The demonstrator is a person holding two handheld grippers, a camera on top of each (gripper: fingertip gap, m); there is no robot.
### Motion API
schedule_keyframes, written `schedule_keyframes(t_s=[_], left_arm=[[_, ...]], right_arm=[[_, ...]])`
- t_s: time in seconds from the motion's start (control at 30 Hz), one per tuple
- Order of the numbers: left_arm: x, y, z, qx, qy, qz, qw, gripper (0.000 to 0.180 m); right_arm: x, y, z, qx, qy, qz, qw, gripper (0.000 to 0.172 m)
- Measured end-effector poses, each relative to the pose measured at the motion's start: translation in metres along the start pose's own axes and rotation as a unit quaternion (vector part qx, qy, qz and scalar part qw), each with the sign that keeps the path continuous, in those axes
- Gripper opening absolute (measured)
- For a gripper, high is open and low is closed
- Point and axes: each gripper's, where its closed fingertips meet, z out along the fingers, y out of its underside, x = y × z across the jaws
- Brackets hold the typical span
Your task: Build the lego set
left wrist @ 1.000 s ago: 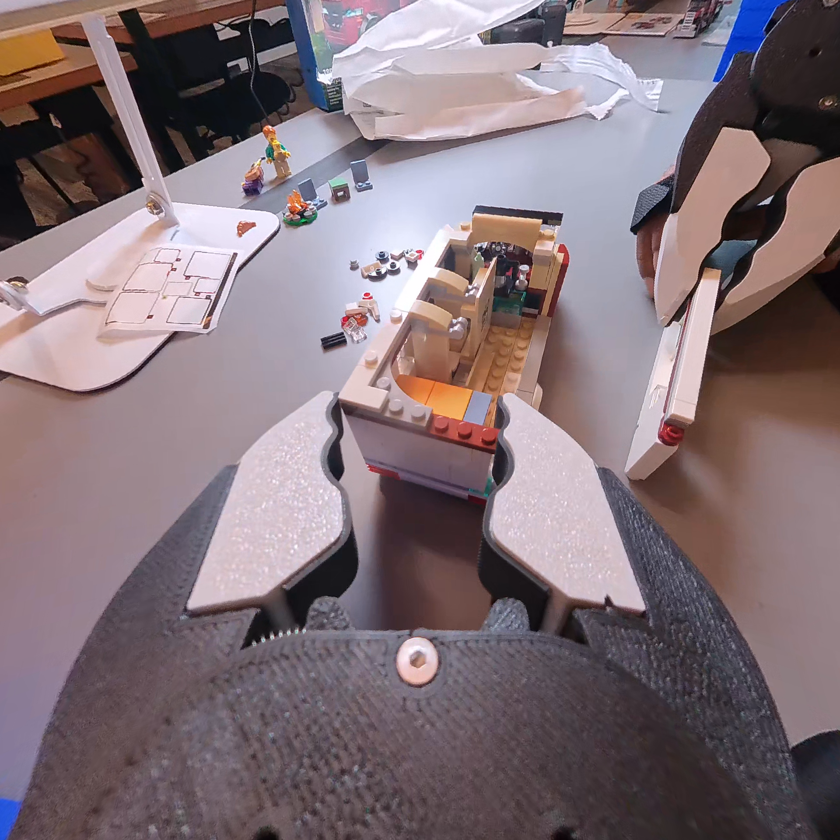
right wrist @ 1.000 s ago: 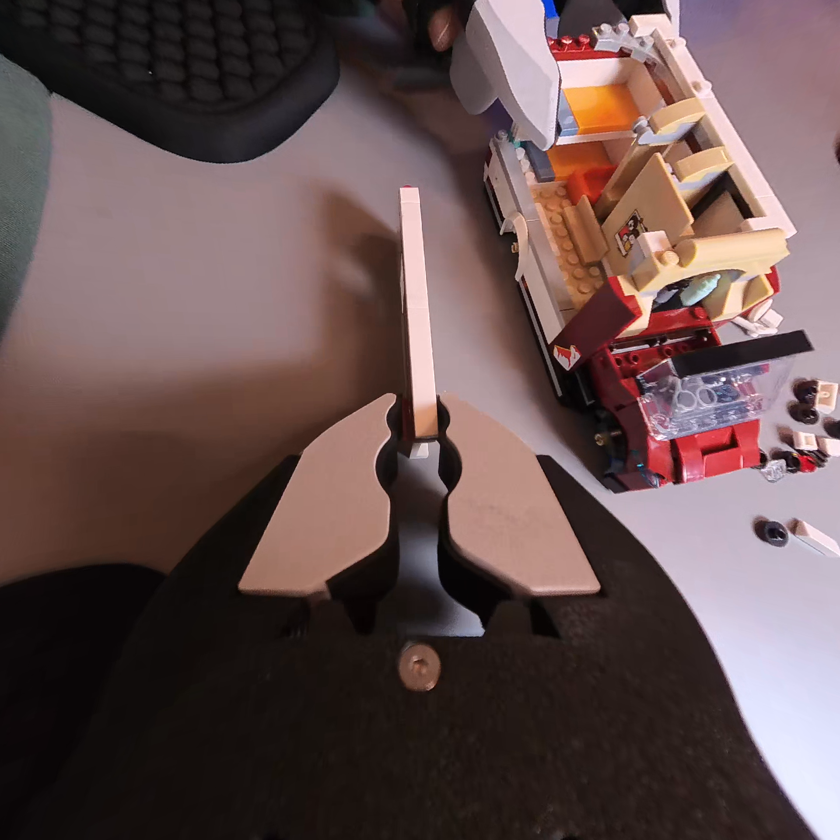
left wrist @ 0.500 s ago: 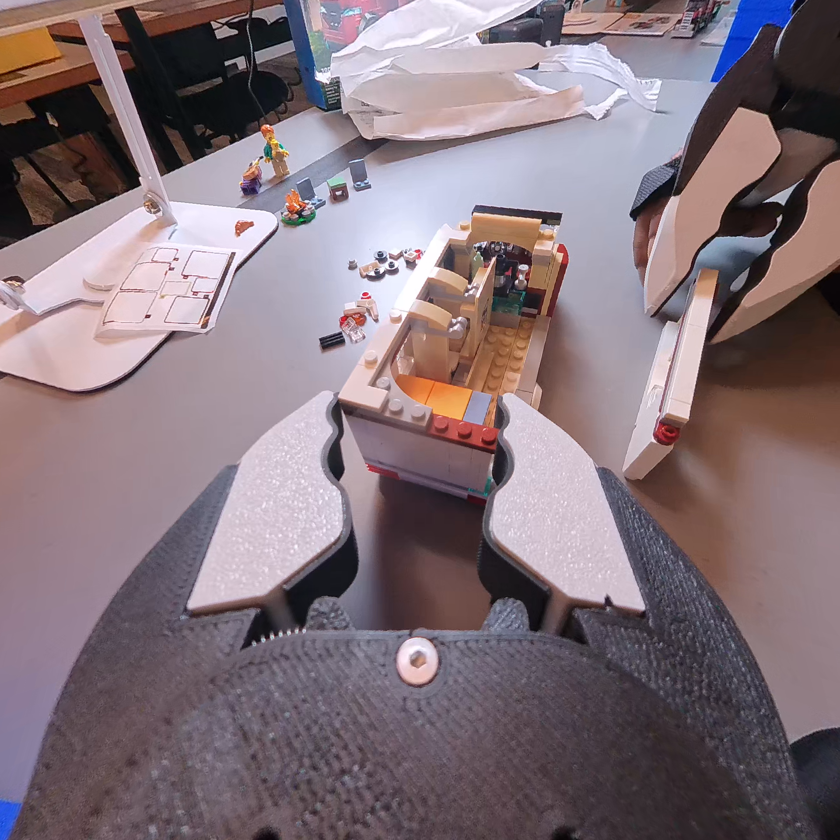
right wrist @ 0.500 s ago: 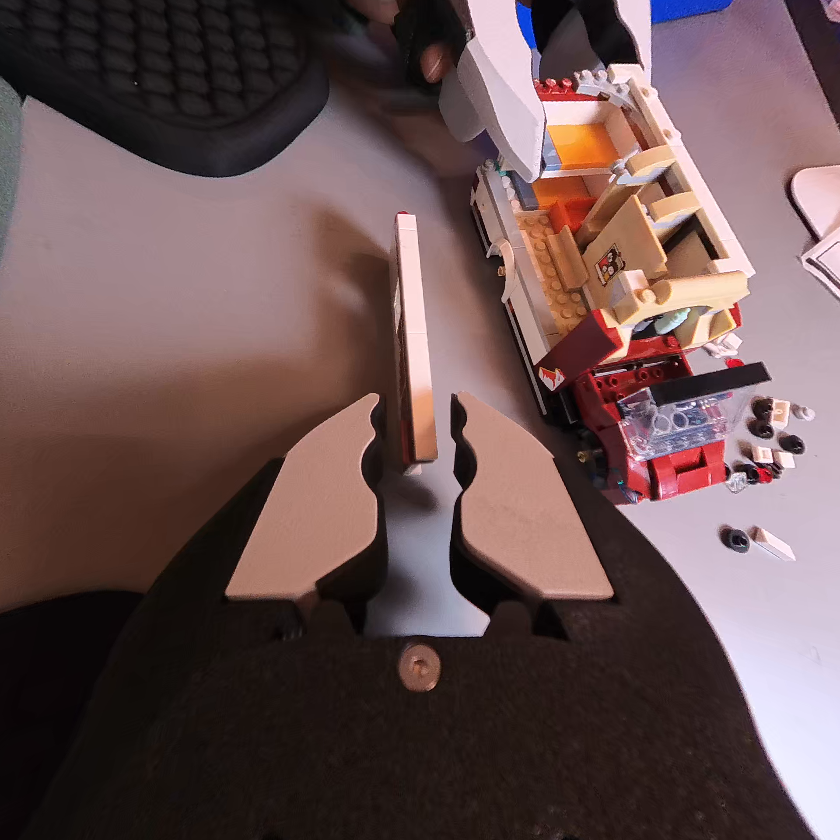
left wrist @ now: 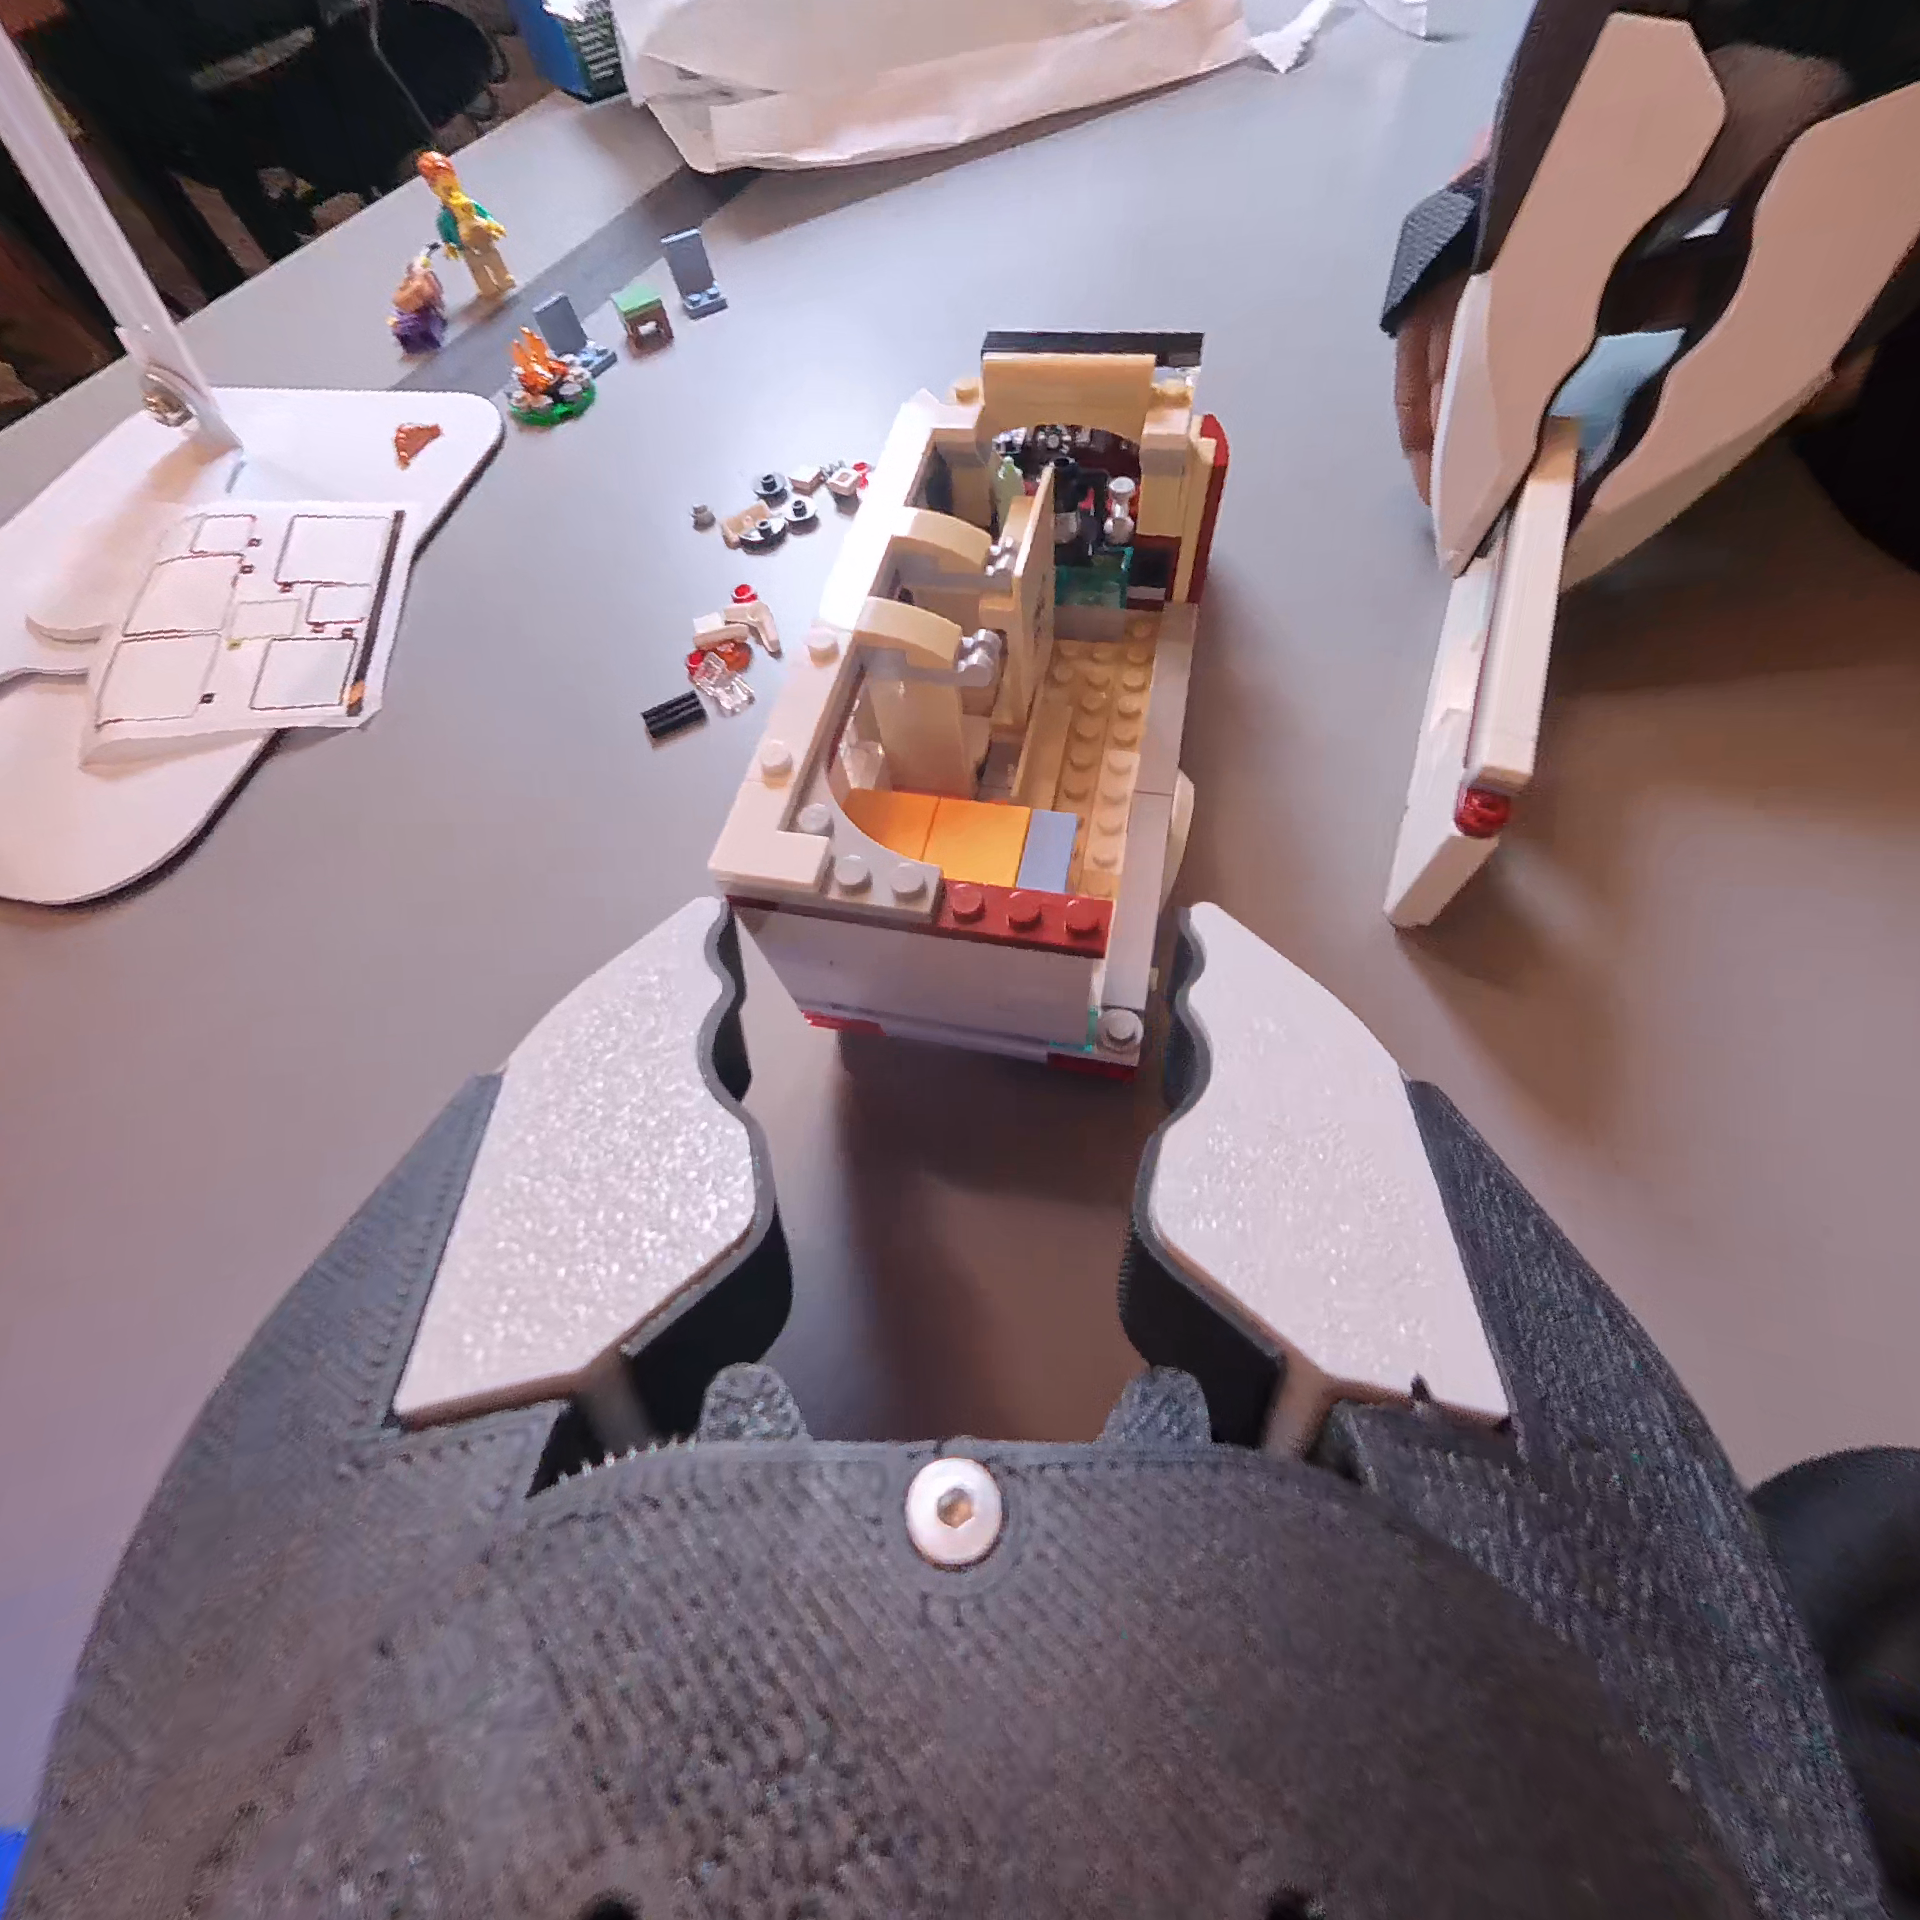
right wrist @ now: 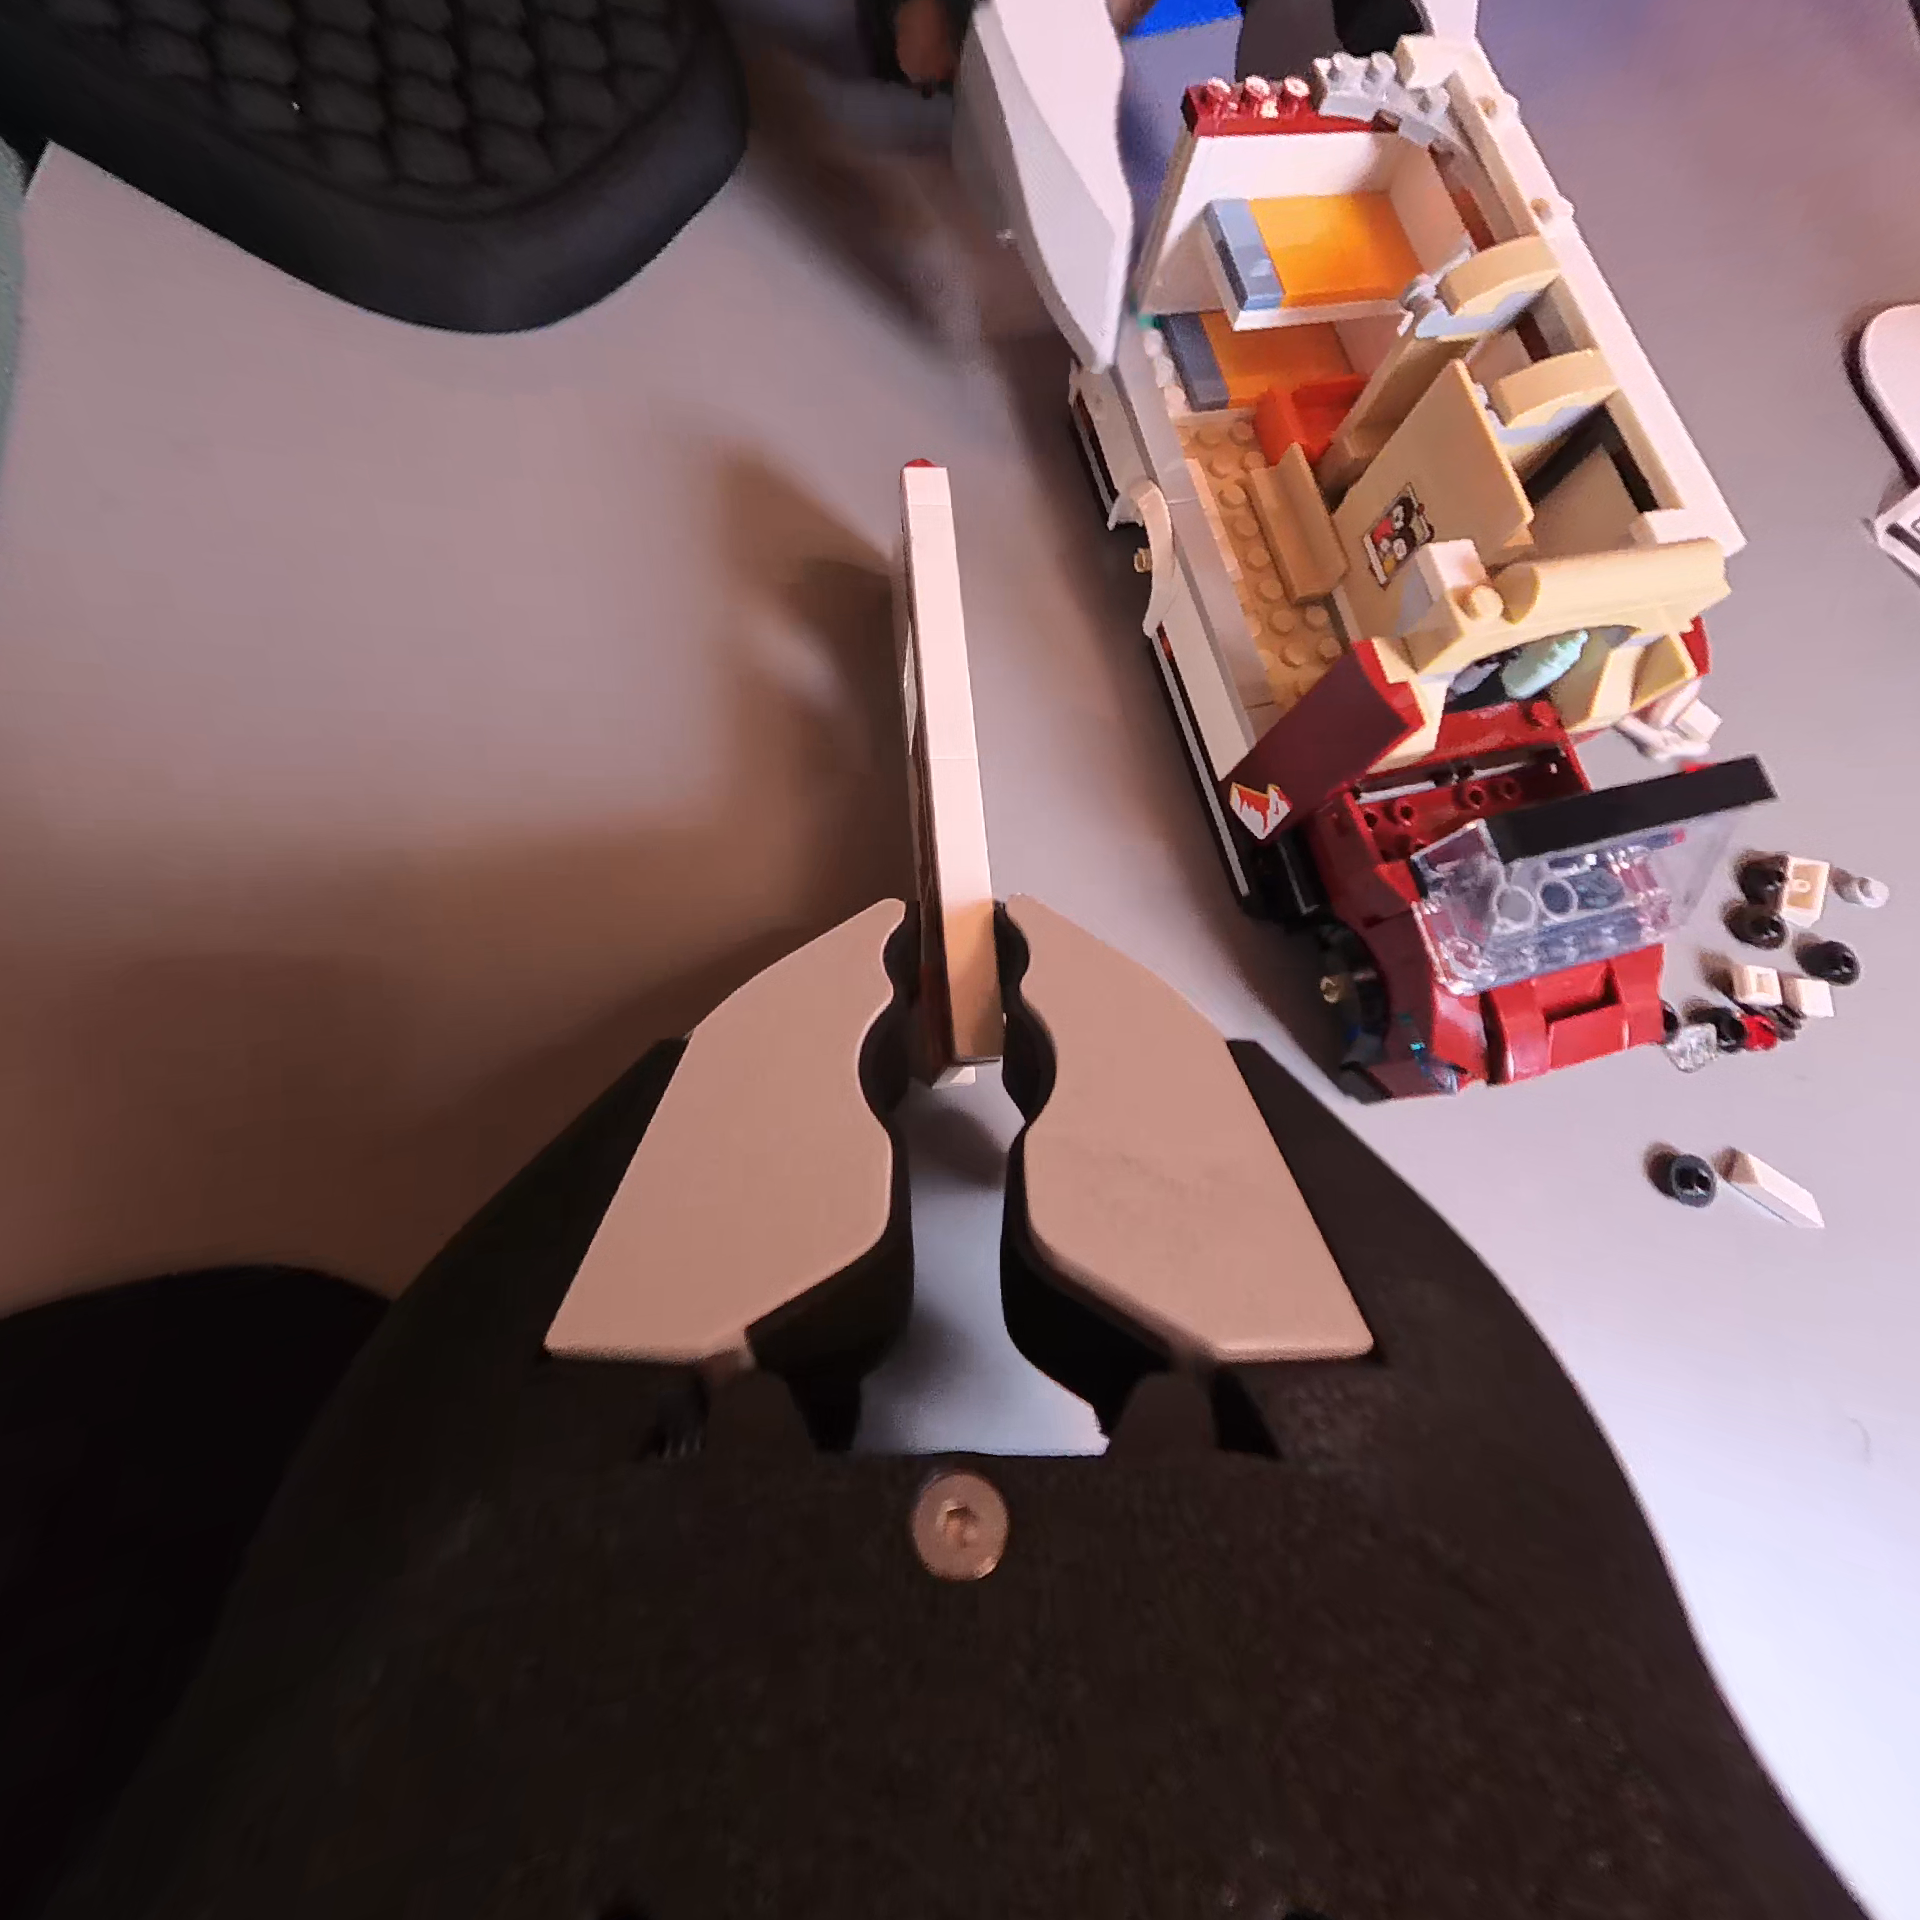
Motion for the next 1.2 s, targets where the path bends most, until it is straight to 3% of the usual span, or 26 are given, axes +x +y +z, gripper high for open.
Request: schedule_keyframes(t_s=[0.47,0.8,0.9,1.2], left_arm=[[0.002,0.009,0.004,-0.025,-0.001,0.02,0.999,0.076],[0.009,0.006,0.009,-0.019,0.004,0.025,1.0,0.076],[0.01,0.005,0.009,-0.017,0.006,0.026,0.999,0.076],[0.007,-0.002,-0.006,-0.003,0.019,0.029,0.999,0.075]], right_arm=[[0.01,-0.006,-0.005,0.017,0.032,-0.003,0.999,0.021],[0.007,-0.008,0.0,0.022,0.027,-0.006,0.999,0.017],[0.004,-0.007,0.001,0.021,0.017,-0.005,1.0,0.008],[0.006,-0.006,-0.001,0.033,0.005,0.022,0.999,0.008]])
